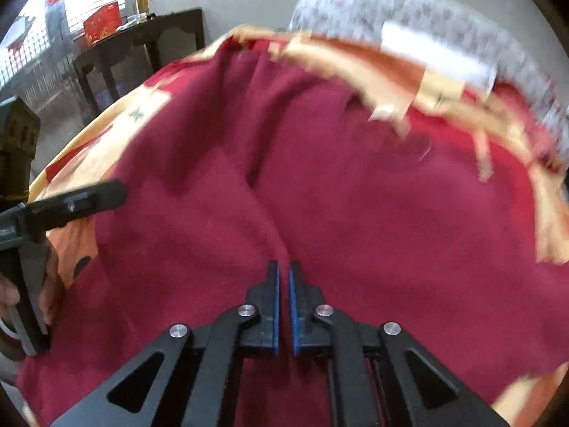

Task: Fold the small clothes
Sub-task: 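Grasp the shirt side and sleeve nearest the right gripper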

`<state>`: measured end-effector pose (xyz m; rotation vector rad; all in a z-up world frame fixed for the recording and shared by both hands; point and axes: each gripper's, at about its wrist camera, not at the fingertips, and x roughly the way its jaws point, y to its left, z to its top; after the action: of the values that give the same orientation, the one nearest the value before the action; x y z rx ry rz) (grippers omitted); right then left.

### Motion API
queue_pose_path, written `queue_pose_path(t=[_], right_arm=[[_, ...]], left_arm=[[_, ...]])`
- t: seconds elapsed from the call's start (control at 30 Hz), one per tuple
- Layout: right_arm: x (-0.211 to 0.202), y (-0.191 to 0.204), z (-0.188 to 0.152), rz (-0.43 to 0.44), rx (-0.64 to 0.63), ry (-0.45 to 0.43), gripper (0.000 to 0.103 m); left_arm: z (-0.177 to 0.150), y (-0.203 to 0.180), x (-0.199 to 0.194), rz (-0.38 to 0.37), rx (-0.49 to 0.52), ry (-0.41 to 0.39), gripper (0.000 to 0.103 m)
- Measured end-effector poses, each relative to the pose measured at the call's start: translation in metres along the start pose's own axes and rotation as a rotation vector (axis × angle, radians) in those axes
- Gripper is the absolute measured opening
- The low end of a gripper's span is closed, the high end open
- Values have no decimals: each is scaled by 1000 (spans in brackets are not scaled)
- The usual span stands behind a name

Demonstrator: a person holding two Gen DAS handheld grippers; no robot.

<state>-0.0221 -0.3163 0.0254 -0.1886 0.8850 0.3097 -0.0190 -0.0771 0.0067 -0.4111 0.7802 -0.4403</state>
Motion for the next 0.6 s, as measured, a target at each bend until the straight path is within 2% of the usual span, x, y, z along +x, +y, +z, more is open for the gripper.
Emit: queue_pose_path(t=[0.1, 0.17, 0.2, 0.33, 0.43, 0.47, 0.5, 0.57, 0.6], right_arm=[[-27, -22, 11, -86, 22, -62, 4], [-37, -43, 11, -177, 55, -79, 5], [-35, -53, 10, -182, 85, -74, 5], [-14, -96, -1, -103, 292, -4, 10], [-28, -99, -2, -20, 360, -54, 16], [-36, -90, -1, -23, 335, -61, 30], [-41, -84, 0, -37, 309, -59, 49], [-54, -73, 2, -84, 256, -48, 63], [-67, -73, -1, -136, 240, -60, 63]], left_arm=[[2, 7, 3, -11, -37, 6, 100], [2, 6, 4, -4, -35, 9, 100], [1, 5, 4, 2, -27, 10, 100], [0, 0, 6, 16, 2, 16, 100], [0, 1, 9, 25, -1, 24, 100], [0, 0, 9, 27, 4, 24, 100], [-1, -1, 9, 29, 7, 24, 100], [-1, -1, 9, 31, 8, 26, 100], [-1, -1, 9, 30, 7, 26, 100]])
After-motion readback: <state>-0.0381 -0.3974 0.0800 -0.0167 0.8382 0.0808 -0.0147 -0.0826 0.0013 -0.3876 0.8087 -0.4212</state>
